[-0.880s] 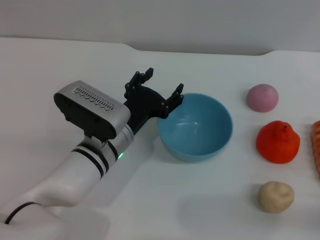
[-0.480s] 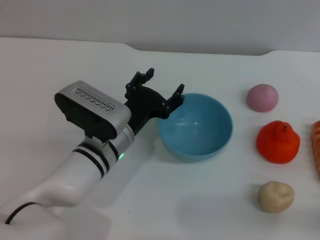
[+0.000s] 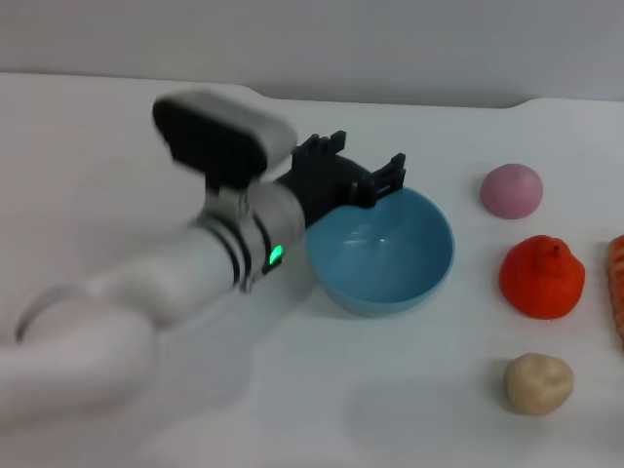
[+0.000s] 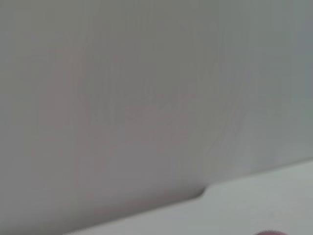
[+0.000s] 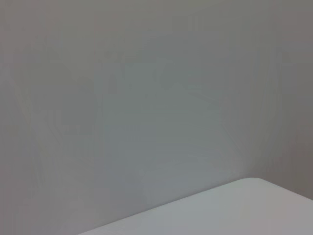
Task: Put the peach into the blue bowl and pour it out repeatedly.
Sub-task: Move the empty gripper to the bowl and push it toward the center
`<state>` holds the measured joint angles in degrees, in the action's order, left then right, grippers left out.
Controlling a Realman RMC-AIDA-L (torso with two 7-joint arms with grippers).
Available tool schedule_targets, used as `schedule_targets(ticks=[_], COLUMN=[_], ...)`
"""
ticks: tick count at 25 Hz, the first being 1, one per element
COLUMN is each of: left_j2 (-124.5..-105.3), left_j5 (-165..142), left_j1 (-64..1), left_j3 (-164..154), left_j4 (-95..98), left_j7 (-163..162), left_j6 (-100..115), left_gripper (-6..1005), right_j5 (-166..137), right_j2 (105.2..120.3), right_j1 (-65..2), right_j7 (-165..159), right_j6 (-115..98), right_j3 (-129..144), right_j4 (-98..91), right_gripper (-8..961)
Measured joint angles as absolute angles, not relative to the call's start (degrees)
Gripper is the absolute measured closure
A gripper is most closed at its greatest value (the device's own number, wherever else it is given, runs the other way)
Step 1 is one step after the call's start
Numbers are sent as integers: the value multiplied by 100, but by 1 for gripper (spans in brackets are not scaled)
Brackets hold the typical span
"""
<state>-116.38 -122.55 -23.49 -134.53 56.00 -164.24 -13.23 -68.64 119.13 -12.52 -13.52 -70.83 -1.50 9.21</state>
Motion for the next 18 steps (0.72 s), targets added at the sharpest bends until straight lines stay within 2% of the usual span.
schedule_targets(ticks=[3,8,13,18], left_j2=[-11650,-11788,-11766,-11786], left_j5=[-12592,-12866,-12891,-12868], left_j1=[-2345,-2552,-2944,-3043], left_j3=[-12355,-10667,-9672,-9449], left_j4=[6181,6587,6493,6379], left_j7=[-16284,-15650,-15342,-15252], left_j6=[406,2708,4080,4585], left_gripper=[197,197,196,196], right_j5=[-6864,-6864,-6864,-6862], right_j2=[11912,11908,11901,11900], right_j1=[-1248,-1270,-1280,-1297], right_j7=[-1352,-1333,-1322,-1318], right_j6=[-7081,-7075,-7015,-7005], right_j3=[-150,-149,-149,-150], right_j4=[921,923,915,883], right_gripper=[321,321,321,320])
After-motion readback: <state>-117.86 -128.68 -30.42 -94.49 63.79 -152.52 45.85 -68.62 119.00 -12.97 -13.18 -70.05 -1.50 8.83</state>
